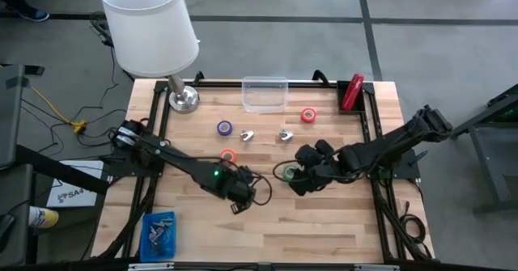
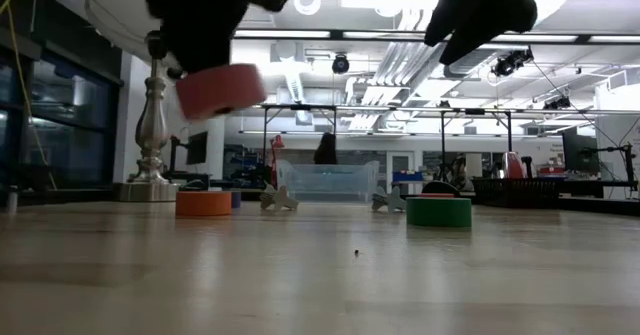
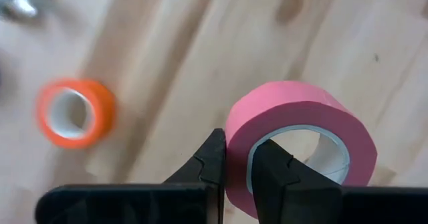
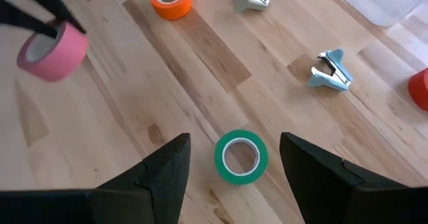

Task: Pick and place Stapler, Stapler remover, tape
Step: Put the pink tape into the transparent bin

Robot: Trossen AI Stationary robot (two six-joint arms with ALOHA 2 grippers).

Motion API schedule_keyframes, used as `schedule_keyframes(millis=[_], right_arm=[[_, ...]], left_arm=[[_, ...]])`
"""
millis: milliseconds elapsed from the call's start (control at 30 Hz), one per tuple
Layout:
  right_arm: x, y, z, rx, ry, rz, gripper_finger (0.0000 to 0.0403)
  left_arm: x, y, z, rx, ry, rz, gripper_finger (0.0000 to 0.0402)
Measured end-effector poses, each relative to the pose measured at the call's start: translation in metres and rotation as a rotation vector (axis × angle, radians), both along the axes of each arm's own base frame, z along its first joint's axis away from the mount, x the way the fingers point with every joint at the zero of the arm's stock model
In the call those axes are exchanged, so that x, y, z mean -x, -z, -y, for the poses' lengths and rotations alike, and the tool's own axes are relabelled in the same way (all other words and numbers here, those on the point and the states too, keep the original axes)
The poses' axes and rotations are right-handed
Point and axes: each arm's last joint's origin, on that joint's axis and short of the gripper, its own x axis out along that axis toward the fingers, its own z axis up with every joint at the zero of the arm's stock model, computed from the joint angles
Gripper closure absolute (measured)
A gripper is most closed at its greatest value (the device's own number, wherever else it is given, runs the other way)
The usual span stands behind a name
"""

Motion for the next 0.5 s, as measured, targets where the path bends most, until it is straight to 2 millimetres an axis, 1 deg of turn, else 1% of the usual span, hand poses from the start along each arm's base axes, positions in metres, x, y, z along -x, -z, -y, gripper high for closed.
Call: schedule_keyframes(millis=[167, 267, 400, 500], right_arm=[[0.006, 0.000, -0.012, 0.044, -0.002, 0.019, 0.0181], [0.010, -0.001, -0.019, 0.074, -0.013, 0.038, 0.0181], [0.012, -0.004, -0.026, 0.117, -0.016, 0.088, 0.0181], [0.013, -0.012, -0.030, 0.159, -0.024, 0.164, 0.0181]], left_arm=[[-0.005, -0.030, -0.009, -0.104, 0.030, 0.033, 0.0366], [-0.005, -0.049, -0.012, -0.152, 0.046, 0.099, 0.0366], [0.000, -0.072, -0.020, -0.204, 0.043, 0.191, 0.0366], [0.005, -0.088, -0.028, -0.232, 0.038, 0.257, 0.0366]])
